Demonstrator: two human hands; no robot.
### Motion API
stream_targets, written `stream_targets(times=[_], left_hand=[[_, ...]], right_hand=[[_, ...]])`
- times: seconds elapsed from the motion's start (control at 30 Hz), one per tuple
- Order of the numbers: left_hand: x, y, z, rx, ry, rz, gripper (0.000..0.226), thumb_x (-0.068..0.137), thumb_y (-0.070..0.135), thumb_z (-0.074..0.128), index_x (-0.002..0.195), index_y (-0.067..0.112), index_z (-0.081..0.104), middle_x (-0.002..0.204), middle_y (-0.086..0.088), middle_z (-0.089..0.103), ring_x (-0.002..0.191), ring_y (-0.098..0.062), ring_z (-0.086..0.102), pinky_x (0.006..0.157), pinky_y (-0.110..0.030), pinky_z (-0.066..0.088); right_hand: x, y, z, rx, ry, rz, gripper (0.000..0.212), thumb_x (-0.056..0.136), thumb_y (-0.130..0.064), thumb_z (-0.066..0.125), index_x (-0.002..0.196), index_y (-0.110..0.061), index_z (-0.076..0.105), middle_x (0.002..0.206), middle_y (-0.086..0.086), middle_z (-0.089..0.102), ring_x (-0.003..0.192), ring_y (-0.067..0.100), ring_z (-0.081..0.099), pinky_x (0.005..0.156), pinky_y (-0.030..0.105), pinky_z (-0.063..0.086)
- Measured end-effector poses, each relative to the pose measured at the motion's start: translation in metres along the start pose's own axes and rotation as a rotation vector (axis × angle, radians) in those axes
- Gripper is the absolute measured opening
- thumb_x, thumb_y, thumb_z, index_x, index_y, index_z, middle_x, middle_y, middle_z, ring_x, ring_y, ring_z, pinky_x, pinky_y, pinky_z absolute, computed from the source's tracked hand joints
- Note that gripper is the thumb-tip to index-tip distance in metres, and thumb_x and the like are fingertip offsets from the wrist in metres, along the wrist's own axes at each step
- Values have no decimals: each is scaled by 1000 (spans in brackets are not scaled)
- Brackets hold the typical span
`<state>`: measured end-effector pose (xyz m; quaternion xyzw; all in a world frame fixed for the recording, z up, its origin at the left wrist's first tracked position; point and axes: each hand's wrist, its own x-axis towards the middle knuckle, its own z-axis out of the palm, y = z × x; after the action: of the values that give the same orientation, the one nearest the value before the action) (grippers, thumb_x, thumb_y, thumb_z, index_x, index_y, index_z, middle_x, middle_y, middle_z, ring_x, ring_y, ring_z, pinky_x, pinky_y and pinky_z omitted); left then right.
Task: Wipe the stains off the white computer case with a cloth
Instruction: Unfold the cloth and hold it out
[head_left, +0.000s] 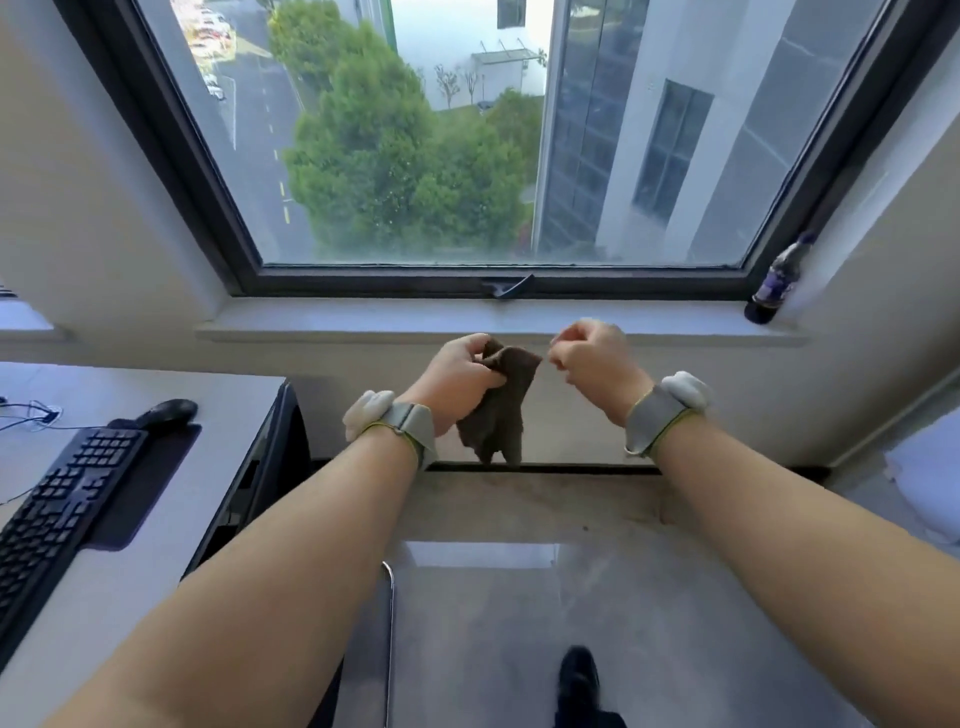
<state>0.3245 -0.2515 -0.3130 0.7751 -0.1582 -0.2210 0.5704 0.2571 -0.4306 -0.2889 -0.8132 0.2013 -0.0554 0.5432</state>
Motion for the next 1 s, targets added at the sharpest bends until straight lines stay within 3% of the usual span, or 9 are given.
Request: stream_targets(times=[0.13, 0.23, 0.37, 0.47, 0.6, 0.67, 0.77, 0.87, 1.0], left_hand=[[53, 10, -16, -368, -159, -50, 25, 99, -6, 53, 106, 14, 67, 103, -14, 69, 97, -25, 67, 92, -42, 56], [95, 17, -21, -465, -111, -127, 26, 102, -1, 53, 122, 10, 65, 111, -16, 72, 100, -28, 71, 92, -44, 59], [158, 19, -46, -186, 227, -353, 31, 90, 9, 70, 119, 1, 63, 117, -23, 70, 98, -34, 70, 94, -50, 57], [188, 12, -56, -14, 433, -520, 40, 80, 23, 83, 108, 1, 66, 102, -17, 71, 94, -34, 68, 85, -46, 59], [207, 1, -65, -115, 402, -578, 100, 51, 36, 98, 133, 1, 52, 121, -9, 65, 109, -35, 64, 93, -49, 54], [214, -2, -73, -52, 300, -525, 120, 50, 26, 99, 151, 26, 34, 130, -6, 54, 119, -36, 58, 103, -48, 48], [239, -12, -94, 252, 187, -469, 74, 68, 11, 88, 132, 29, 56, 122, -8, 61, 108, -32, 63, 93, -48, 57], [257, -22, -117, 350, 207, -447, 20, 85, 12, 72, 104, 19, 71, 100, -14, 70, 80, -27, 68, 60, -36, 61], [282, -43, -158, 269, 209, -418, 12, 87, 14, 71, 99, 12, 73, 93, -18, 72, 63, -26, 64, 56, -32, 52]], right_hand=[[68, 43, 1, 185, -444, 267, 48, 72, -16, 74, 119, -19, 67, 135, 3, 56, 135, 25, 45, 114, 52, 34], [122, 61, 13, 484, -688, 302, 45, 77, -18, 70, 122, -20, 68, 128, -2, 66, 124, 21, 54, 112, 50, 31], [187, 46, 25, 593, -436, 264, 45, 92, -10, 70, 133, -1, 56, 120, 20, 70, 106, 33, 69, 87, 47, 57], [230, 35, 31, 388, -275, 203, 67, 79, -20, 85, 136, -15, 52, 112, 23, 69, 93, 33, 72, 71, 41, 60], [268, 24, 42, 251, -407, 45, 50, 78, 1, 82, 123, -14, 67, 111, 15, 71, 104, 31, 71, 88, 38, 61], [279, 21, 50, 96, -383, -46, 48, 75, 8, 78, 117, -15, 70, 109, 9, 73, 107, 27, 71, 91, 34, 60], [310, 13, 75, -148, -276, -176, 25, 80, -11, 77, 98, -28, 73, 97, 0, 73, 94, 19, 70, 86, 33, 58], [334, 7, 94, -221, -284, -208, 6, 86, -23, 76, 85, -22, 70, 93, 3, 64, 80, 17, 62, 74, 32, 52], [362, 15, 126, 73, -364, 40, 12, 95, -16, 71, 88, -14, 61, 82, 10, 61, 71, 18, 59, 72, 40, 56]])
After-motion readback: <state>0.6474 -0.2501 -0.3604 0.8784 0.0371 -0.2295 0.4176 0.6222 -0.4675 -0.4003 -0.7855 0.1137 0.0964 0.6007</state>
